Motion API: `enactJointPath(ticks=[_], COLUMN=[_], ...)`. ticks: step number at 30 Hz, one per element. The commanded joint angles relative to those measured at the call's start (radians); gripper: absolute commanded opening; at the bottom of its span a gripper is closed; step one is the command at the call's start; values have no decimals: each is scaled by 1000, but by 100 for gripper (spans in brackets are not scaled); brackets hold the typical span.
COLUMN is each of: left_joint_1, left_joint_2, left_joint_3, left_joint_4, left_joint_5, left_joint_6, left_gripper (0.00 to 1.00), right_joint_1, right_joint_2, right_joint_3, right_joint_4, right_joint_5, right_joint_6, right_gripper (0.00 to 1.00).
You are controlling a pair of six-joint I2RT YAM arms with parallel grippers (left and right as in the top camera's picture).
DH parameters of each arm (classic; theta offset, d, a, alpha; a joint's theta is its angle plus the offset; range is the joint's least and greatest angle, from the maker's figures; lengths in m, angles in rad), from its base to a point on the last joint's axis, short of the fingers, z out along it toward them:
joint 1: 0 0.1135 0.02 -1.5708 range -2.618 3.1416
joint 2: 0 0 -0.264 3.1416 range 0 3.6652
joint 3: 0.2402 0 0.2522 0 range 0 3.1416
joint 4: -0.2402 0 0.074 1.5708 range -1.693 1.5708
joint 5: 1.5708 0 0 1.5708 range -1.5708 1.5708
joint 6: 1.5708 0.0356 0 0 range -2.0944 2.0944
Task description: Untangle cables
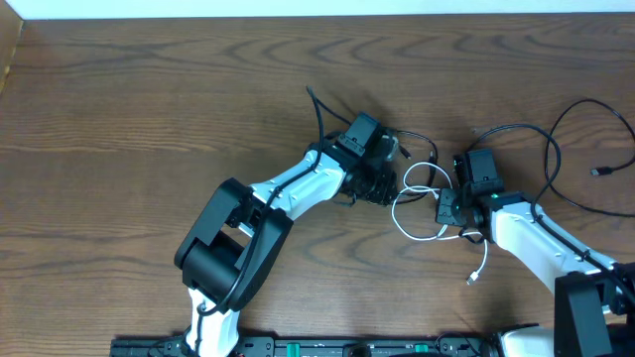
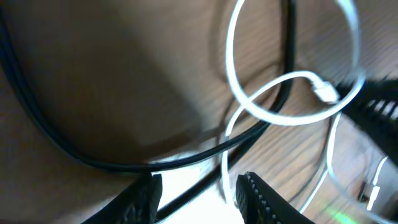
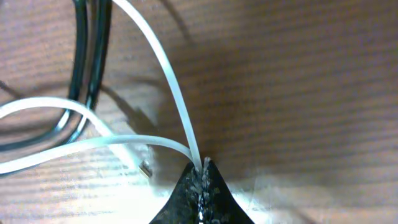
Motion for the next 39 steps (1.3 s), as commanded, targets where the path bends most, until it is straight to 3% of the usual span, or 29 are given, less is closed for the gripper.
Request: enactJointPath(ticks=[1,8,27,39], left_joint_1=[2,-1,-1,0], left_joint_2=[9,10,10,10], left_joint_3=[-8,-9,-20,-94], left_joint_4=[32,34,98,97], left_joint_5=[-6,-93,-93,-145], left_joint_6=[-10,-9,-54,-53], left_gripper=[44,44,44,44], right_joint_1=[-3,-3,-3,-5], right_joint_2=[27,27,27,27], right_joint_3=[-37,-37,-37,-37], right_joint_4=[-56,-113,-120,-169], right_joint_5=[0,0,-52,49], right_joint_6=[10,10,10,32], right_gripper=[1,1,1,1])
